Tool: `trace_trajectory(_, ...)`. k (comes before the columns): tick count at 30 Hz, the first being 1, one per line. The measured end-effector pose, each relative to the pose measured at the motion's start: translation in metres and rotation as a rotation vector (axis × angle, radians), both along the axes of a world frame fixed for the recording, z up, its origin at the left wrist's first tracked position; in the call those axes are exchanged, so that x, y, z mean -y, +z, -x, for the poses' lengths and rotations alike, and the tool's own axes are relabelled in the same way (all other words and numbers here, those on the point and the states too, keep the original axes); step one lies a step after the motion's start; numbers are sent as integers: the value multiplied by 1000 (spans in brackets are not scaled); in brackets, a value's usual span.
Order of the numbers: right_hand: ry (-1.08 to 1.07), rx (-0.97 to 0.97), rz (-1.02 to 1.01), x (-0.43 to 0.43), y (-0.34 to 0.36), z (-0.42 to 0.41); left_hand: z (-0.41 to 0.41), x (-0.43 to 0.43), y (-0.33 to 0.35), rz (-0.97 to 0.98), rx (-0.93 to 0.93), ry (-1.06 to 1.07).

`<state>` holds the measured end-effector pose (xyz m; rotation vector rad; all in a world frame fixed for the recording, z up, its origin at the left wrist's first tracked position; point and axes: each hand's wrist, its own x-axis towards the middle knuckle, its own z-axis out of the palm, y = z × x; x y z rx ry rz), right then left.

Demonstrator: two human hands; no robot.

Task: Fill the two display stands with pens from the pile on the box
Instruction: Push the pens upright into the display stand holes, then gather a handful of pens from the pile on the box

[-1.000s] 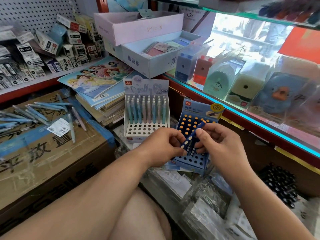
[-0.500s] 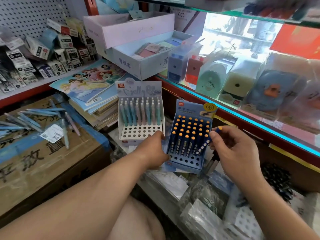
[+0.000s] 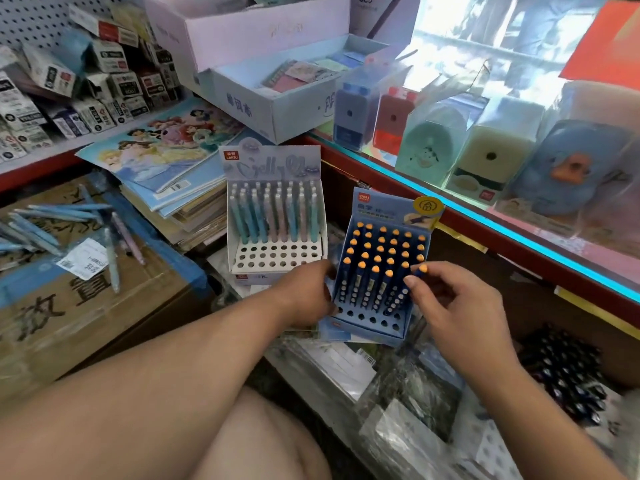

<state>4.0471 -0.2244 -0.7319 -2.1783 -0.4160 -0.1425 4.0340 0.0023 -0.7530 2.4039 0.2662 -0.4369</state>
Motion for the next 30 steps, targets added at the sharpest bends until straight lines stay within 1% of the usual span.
trace_trajectory(3, -10, 29, 38, -2, -3, 1, -1, -3, -7, 8, 26, 20)
trace_trajectory(7, -71, 79, 61, -8, -5, 1, -1, -5, -14, 60, 14, 62)
trace_trajectory(12, -104, 133, 125, -16, -5, 1, -1, -4, -15, 62, 11, 57)
trace_trajectory(20, -121, 15, 207, -17, -16, 8, -1, -4, -15, 73, -4, 46)
trace_trajectory(26, -116, -12, 320, -15, -14, 6, 0, -3, -14, 68, -15, 43)
trace_trajectory(30, -126, -51, 283, -8, -13, 12, 3, -2, -11, 58, -25, 30)
